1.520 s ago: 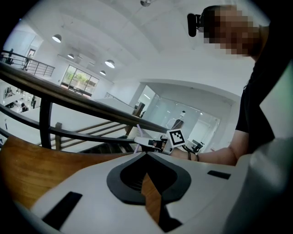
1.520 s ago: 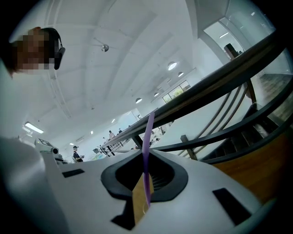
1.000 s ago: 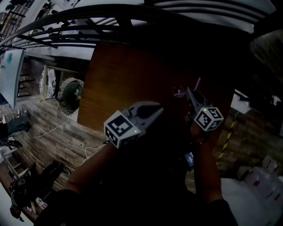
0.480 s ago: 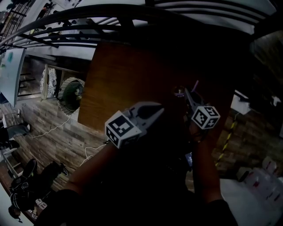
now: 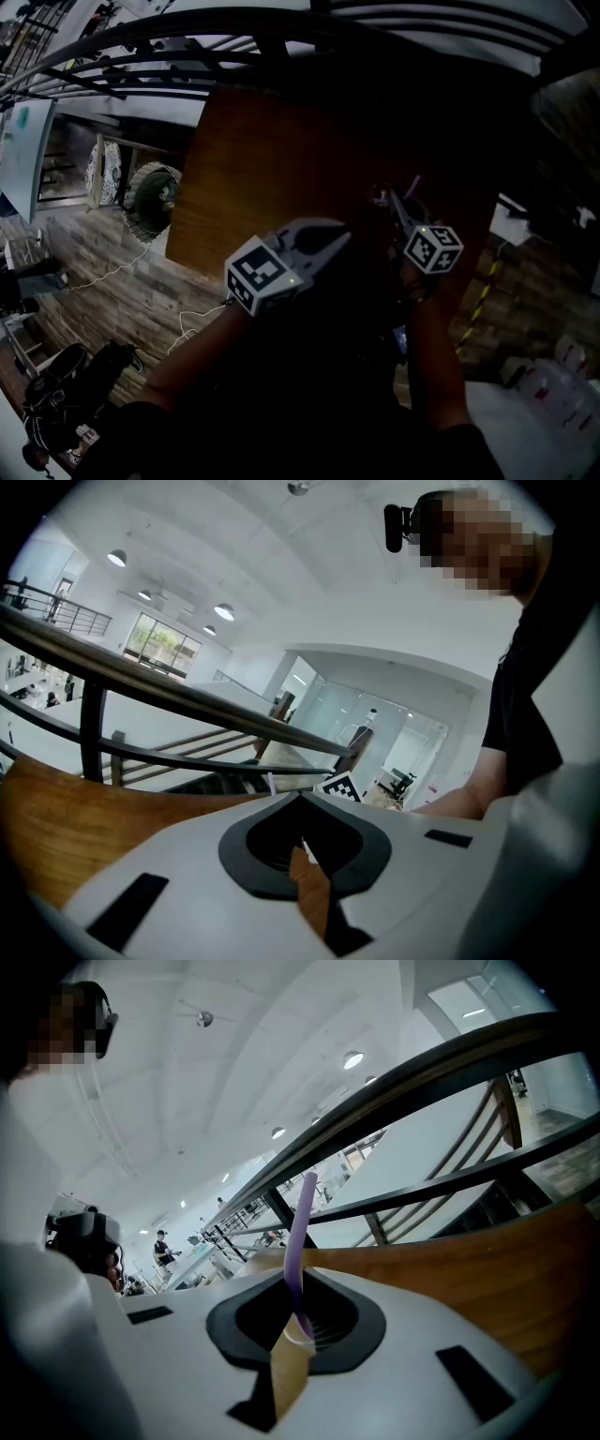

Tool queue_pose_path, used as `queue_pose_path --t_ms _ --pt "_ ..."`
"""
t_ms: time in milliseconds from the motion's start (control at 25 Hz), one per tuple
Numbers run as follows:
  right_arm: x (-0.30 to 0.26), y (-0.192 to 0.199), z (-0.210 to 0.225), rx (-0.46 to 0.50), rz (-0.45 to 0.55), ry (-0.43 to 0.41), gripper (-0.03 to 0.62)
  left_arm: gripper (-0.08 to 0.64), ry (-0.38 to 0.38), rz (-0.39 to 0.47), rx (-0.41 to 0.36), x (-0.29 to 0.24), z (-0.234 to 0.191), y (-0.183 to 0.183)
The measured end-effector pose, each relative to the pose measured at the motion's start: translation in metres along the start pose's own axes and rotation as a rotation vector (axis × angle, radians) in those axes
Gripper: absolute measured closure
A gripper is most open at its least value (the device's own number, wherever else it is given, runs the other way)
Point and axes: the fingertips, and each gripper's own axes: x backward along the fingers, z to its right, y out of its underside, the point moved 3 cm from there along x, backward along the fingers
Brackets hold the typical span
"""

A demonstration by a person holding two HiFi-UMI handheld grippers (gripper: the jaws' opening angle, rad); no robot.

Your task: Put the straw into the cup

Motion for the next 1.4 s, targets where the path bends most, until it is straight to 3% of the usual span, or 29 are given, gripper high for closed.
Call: queue_pose_path --t_ms 640,920,1400 --pt "0.0 0.0 -0.002 0.026 0.001 -0.007 0.558 0.549 0.001 -0.015 0.006 0.0 0.002 0.003" --pt "0.009 -0.011 0.002 0.035 0.029 0.002 0.492 0.549 0.008 -0.019 0.002 0.0 0.008 0.004" --pt "0.047 -0.028 -0.006 0.067 0.094 0.029 0.466 0.549 0.025 0.001 -0.029 0.013 0.039 0.002"
